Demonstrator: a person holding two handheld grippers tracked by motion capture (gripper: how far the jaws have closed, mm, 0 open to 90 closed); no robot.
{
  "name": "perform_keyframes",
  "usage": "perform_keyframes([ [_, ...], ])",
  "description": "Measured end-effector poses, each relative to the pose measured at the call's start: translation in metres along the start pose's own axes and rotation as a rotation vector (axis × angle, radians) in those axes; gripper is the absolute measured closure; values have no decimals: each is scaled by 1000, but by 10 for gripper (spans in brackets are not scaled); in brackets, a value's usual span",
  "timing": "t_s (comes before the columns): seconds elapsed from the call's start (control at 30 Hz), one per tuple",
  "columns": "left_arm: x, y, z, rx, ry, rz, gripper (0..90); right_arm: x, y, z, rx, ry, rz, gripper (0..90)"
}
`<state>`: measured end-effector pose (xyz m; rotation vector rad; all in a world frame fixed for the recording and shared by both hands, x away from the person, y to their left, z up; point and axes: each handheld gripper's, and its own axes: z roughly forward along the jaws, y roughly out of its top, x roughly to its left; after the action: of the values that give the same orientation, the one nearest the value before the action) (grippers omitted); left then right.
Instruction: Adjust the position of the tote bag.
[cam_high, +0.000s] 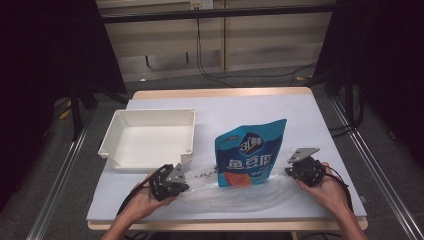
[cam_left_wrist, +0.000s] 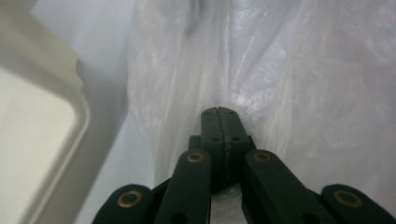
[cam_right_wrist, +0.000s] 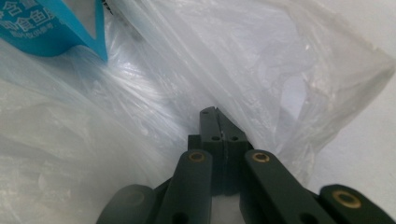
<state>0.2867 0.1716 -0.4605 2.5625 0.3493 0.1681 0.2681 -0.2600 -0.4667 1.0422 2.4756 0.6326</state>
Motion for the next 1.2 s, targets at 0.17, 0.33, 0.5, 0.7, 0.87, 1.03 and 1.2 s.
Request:
perform_keyframes([
  [0.17,-3,-1,0,2,36,6,900,-1,-2,0,-20,5,16,900],
  [0.33,-5,1,-1,26,41,15,900,-3,-4,-1,-26,10,27,900],
  [0.5,-5,1,-1,24,40,17,900,-1,-4,-2,-15,-5,10,900],
  [0.7,4,-1,-1,-61,-31,-69,900,-2,-8,-3,-61,52,68,900],
  [0.87,5,5,-10,-175,-62,-114,879,-1,-7,-11,-146,100,96,900],
  [1.03,0,12,-19,-256,-87,-111,874,4,-2,-21,-235,136,101,900],
  [1.2,-6,20,-25,-332,-104,-123,819,5,3,-27,-304,183,120,900],
])
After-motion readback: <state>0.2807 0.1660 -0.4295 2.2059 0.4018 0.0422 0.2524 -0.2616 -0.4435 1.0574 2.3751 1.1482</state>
